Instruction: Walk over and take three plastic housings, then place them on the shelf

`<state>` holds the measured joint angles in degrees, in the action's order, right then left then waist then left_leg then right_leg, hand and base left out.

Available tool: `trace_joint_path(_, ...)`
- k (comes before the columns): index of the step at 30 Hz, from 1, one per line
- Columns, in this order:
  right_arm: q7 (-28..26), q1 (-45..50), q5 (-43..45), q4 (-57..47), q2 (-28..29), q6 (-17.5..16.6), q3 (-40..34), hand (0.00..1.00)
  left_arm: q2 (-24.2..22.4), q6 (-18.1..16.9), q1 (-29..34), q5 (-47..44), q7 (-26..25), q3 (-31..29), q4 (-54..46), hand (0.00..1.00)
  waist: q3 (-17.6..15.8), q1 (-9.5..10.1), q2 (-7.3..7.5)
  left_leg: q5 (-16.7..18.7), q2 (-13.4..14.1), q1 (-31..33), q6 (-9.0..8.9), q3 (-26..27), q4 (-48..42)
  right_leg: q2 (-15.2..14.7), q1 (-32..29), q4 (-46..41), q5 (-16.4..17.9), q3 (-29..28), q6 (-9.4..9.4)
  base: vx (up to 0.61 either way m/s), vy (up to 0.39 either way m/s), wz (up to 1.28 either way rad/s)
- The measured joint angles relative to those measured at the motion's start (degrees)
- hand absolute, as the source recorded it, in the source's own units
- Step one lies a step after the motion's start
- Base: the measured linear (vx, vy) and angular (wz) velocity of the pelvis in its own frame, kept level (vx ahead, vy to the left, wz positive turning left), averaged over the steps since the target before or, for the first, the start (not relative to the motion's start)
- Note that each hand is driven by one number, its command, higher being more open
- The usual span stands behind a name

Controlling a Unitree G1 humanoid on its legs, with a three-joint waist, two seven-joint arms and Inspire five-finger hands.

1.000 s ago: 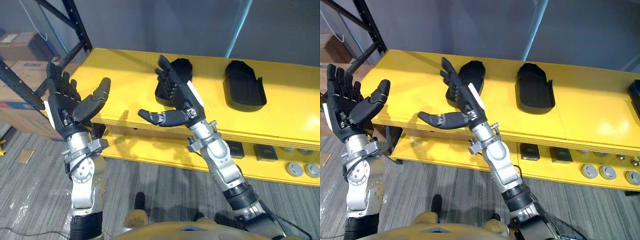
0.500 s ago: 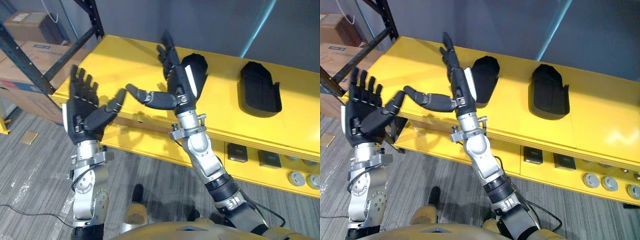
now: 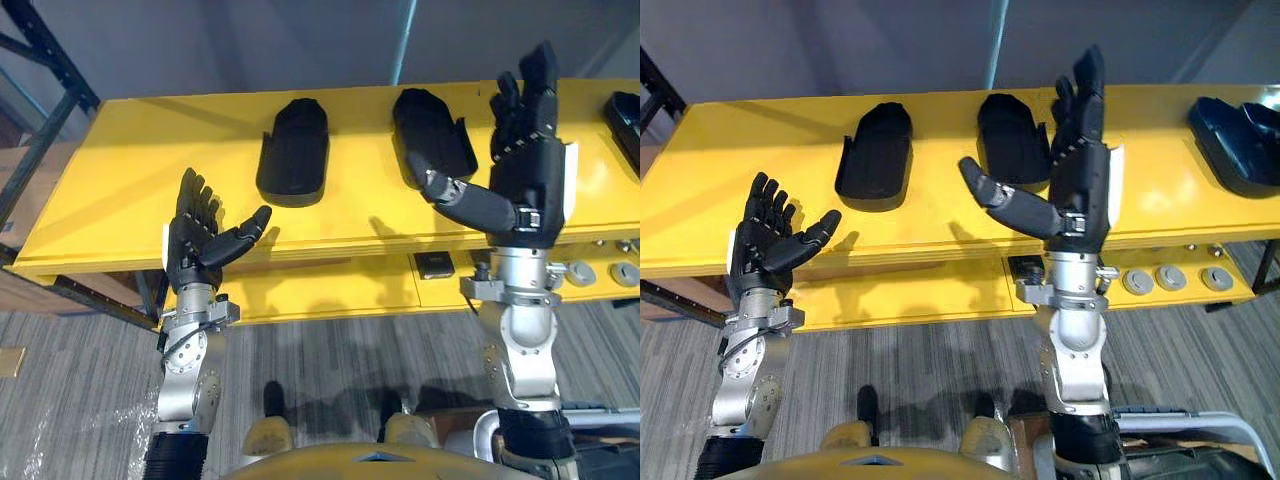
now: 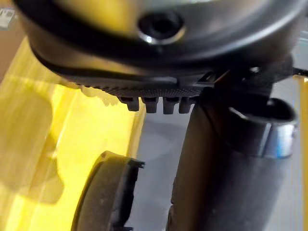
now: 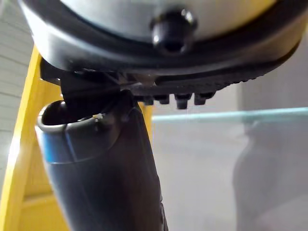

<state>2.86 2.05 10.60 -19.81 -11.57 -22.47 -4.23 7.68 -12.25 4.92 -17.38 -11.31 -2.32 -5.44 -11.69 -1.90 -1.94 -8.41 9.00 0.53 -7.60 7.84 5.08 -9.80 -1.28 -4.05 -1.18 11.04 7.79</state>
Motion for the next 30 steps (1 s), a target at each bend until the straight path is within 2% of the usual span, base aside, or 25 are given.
trace_joint_path(4, -1.72, 5.62, 2.37, -0.65, 0.04, 0.23, -2.52, 1.00, 0.01, -0.27, -0.03, 2.53, -1.25, -0.93, 1.11, 1.00, -0.67, -1.43, -0.57, 0.37, -0.03, -0.08, -0.03, 1.10, -0.11, -0.02, -0.95, -0.48, -0.05, -1.23, 0.08, 0.02, 0.001, -0.14)
trace_joint_path(10, -4.97, 7.57, 4.40, -0.72, 0.16, 0.25, -2.64, 1.00, 0.07, -1.18, -2.14, 2.54, -2.51, -1.23, 6.43, 1.00, -2.08, -3.00, -1.84, 0.81, -0.01, -1.17, -0.11, 3.15, -0.14, 0.00, -1.70, -1.51, 0.05, -3.28, 0.03, 0.00, 0.004, -0.16)
trace_joint_path(15, -5.37, 9.61, 4.40, -0.77, 0.26, 0.30, -2.61, 1.00, 0.56, -2.86, -3.08, 2.52, -2.24, -1.04, 8.20, 1.00, -2.63, -3.44, -2.18, 1.26, -0.10, -0.99, 0.04, 4.31, 0.00, -0.03, -2.70, -1.87, 0.48, -4.51, 0.14, -0.03, 0.009, -0.13)
trace_joint_path(19, -6.42, 11.36, 4.21, -0.77, 0.65, 0.56, -2.44, 1.00, 2.11, -5.67, -3.40, 2.25, -1.65, -0.99, 10.93, 1.00, -2.74, -4.58, -2.44, 1.35, -0.22, -1.05, 0.18, 4.72, -0.01, -0.11, -2.99, -2.01, 0.33, -4.97, 0.37, 0.00, 0.005, -0.04)
trace_joint_path(27, -6.90, 12.18, 4.32, -0.75, 0.65, 0.56, -2.40, 1.00, 2.40, -8.89, -5.53, -0.36, -0.32, -1.00, 15.06, 1.00, -2.79, -4.74, -2.69, 1.38, -0.30, -1.15, 0.23, 5.89, 0.00, -0.11, -3.95, -2.67, 0.37, -6.28, 0.43, 0.00, 0.003, -0.07)
trace_joint_path(30, -7.10, 12.45, 4.29, -0.75, 0.65, 0.56, -2.39, 1.00, 2.53, -9.07, -5.53, -2.56, 1.44, -0.99, 15.09, 1.00, -2.96, -4.78, -3.04, 1.39, -0.35, -1.16, 0.25, 5.98, -0.01, -0.13, -4.00, -2.68, 0.35, -6.40, 0.47, 0.00, 0.001, -0.01)
